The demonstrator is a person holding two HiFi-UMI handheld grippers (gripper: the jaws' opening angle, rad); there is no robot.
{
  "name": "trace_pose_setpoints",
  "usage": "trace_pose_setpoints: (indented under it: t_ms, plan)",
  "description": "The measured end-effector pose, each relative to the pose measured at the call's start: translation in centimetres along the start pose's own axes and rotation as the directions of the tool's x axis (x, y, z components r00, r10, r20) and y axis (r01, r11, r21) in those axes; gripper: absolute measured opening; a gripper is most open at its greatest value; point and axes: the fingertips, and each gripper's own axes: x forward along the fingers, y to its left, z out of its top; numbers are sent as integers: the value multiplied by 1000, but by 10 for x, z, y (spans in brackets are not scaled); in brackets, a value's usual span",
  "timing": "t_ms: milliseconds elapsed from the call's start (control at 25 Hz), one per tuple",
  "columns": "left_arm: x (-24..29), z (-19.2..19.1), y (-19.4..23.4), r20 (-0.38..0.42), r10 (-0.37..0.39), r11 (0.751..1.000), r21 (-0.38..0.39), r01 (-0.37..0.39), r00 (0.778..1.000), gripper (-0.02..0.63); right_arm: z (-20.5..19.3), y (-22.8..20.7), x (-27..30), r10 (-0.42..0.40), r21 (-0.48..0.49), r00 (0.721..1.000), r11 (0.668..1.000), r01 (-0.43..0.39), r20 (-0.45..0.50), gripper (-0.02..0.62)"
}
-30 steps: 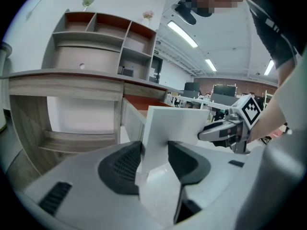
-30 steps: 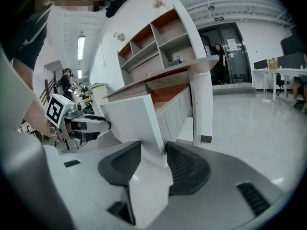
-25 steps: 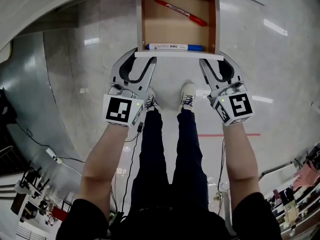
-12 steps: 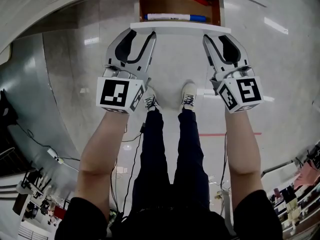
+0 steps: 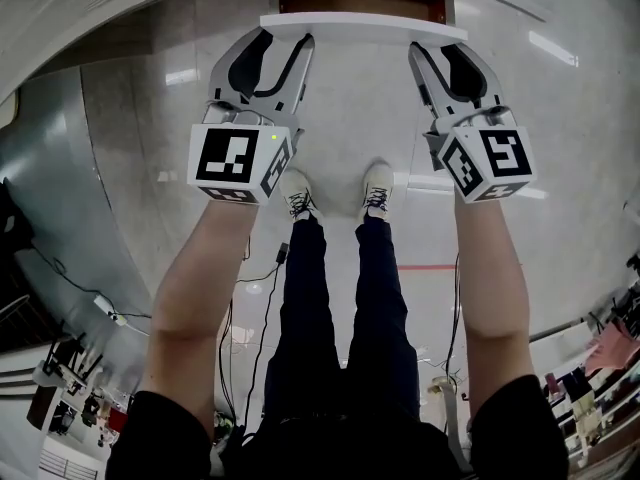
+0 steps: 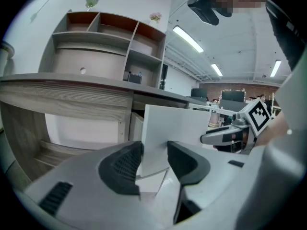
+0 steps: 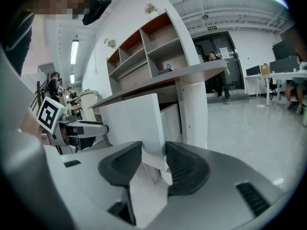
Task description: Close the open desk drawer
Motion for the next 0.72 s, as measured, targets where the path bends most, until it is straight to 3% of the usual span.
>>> trace_pose_setpoints:
  t_ms: [360,720]
  plan:
    - [26,27,17,-3,37,999,-2,-37,999,179,30,-15,25,-24,27,1000,999,24,7,176]
    - [41,16,30,-25,108,994,-26,-109,994,179,22,-22,46,-87,36,996,996,88,-15,176]
